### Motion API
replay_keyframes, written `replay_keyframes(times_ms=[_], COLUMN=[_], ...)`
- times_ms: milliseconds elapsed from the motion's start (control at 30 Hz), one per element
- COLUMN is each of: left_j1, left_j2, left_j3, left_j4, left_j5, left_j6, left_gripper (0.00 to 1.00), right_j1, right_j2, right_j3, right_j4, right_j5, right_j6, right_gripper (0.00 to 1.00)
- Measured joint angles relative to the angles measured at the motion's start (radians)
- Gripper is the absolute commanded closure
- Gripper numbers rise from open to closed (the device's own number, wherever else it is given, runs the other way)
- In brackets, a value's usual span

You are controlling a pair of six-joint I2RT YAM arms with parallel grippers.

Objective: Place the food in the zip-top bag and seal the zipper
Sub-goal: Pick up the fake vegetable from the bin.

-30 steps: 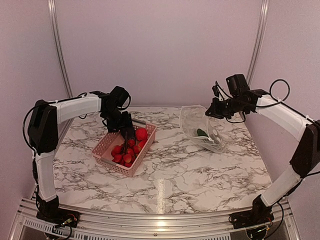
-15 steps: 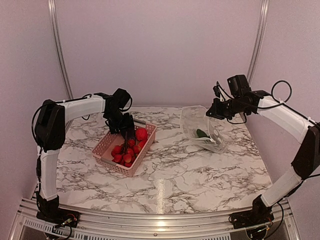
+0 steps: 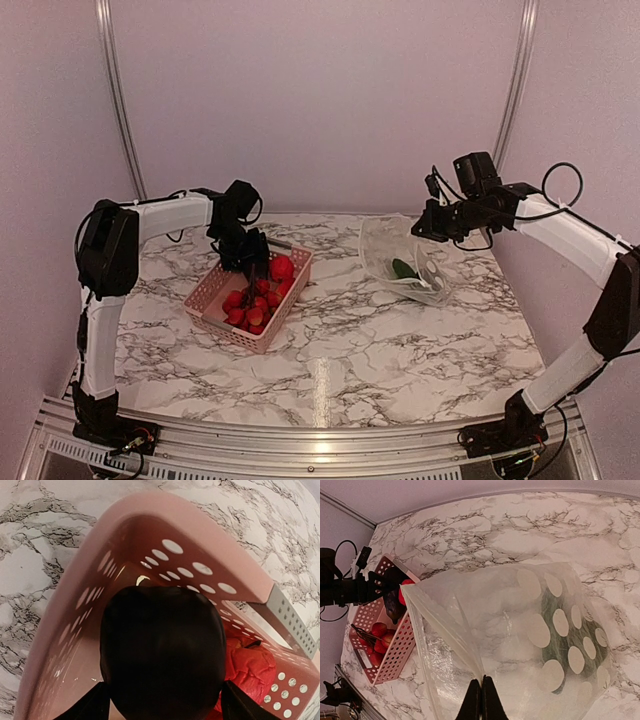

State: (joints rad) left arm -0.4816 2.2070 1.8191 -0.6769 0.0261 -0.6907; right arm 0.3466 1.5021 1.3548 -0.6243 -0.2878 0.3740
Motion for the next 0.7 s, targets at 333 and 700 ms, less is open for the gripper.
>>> replay_keyframes(times_ms=[333,700], left_j1=[-0.002,-0.003], left_j2=[0.022,0.027], left_j3=[0.020,0.027], left_j4=[0.002,-0.002], left_j5=[0.015,-0.012], left_j6=[0.011,0.038], left_gripper=[0.21,0.40], right_j1=[0.017,0.032], right_j2=[-0.005,-0.007], right_j3=[0.000,0.000], right_j4=[0.000,-0.001], right_j5=[0.000,0.001], right_j6=[0.004,0.017], right_gripper=[1.00,1.00])
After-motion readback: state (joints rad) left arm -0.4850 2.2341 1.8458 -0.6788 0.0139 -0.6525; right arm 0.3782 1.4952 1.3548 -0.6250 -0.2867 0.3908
